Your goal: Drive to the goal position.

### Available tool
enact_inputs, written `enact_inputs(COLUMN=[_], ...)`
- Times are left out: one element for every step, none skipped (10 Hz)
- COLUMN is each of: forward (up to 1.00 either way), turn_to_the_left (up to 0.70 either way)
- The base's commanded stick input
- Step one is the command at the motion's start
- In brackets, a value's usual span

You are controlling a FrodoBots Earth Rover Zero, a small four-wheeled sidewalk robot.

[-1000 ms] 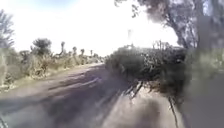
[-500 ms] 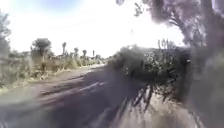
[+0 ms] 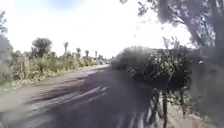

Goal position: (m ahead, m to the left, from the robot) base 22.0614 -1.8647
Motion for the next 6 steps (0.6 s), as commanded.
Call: enact_inputs(forward=[0.85,0.85,0.85,0.85,0.85,0.85], turn_to_the_left=[0.0,0.0,0.0,0.0,0.0,0.0])
